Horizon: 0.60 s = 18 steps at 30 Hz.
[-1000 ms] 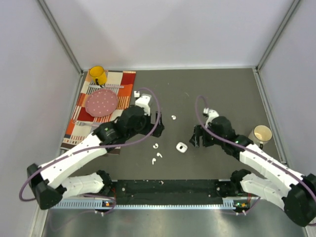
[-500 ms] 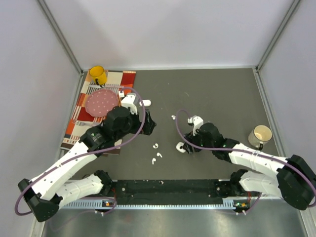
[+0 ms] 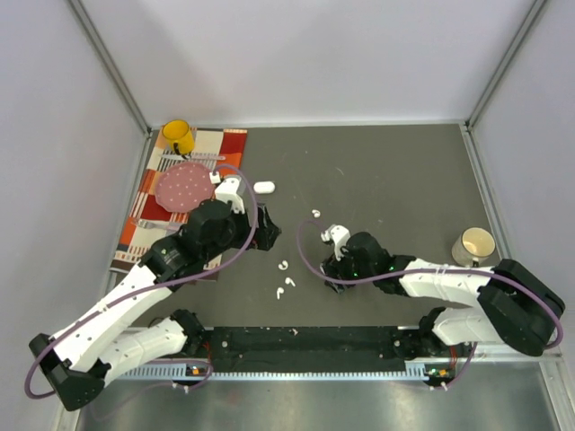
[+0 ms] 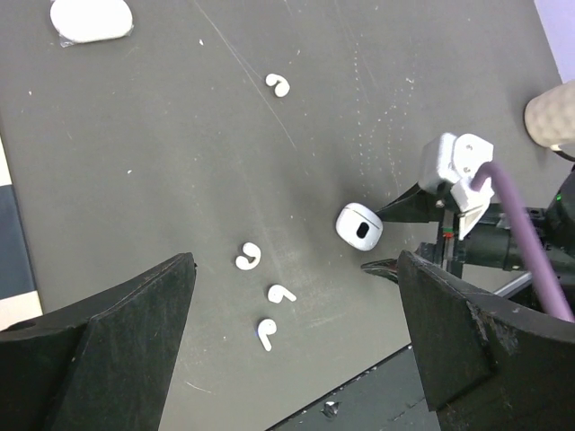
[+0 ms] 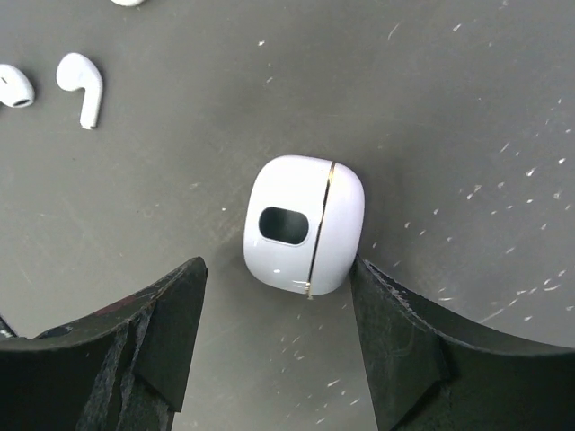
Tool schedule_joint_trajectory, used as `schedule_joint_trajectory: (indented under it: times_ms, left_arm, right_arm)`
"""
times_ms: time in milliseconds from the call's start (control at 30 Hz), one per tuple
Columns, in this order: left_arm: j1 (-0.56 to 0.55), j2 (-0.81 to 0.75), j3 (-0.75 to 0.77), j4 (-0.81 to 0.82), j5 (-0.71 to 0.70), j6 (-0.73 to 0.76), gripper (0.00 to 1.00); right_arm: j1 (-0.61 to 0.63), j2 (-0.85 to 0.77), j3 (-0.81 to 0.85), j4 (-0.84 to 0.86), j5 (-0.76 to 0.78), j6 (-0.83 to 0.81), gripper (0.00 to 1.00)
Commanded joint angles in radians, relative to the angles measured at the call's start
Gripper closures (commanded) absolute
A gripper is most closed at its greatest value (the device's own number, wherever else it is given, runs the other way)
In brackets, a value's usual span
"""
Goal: Insert the wireless bluetooth earbuds into the charging case
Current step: Pick up the charging case at the center of the board.
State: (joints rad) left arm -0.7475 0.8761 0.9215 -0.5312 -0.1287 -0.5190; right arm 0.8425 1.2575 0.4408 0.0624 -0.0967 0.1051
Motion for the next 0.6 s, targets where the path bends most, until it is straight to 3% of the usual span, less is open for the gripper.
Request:
schedule_joint_trajectory:
  times_ms: [0, 333, 433, 500, 567]
  left_arm:
    - [0.007, -0.031, -0.01, 0.028, 0.003, -0.015, 0.01]
    - [0.008, -0.028, -0.016, 0.02, 0.005, -0.015, 0.01]
    - [0.008, -0.026, -0.018, 0.022, 0.008, -0.019, 0.01]
    - [0.008, -0.023, -0.021, 0.025, 0.011, -0.019, 0.01]
    - [0.01, -0.022, -0.019, 0.023, 0.012, -0.021, 0.01]
  right_arm:
    - [0.036, 0.025, 0.052, 0.014, 0.066, -0.025, 0.35]
    - [0.046, 0.069, 0.058, 0.045, 0.175, -0.015, 0.37]
    - [0.046, 0.083, 0.062, 0.047, 0.176, -0.005, 0.41]
    - [0.046, 0.097, 0.062, 0.051, 0.155, -0.004, 0.51]
    - [0.046, 0.109, 0.068, 0.04, 0.147, 0.004, 0.54]
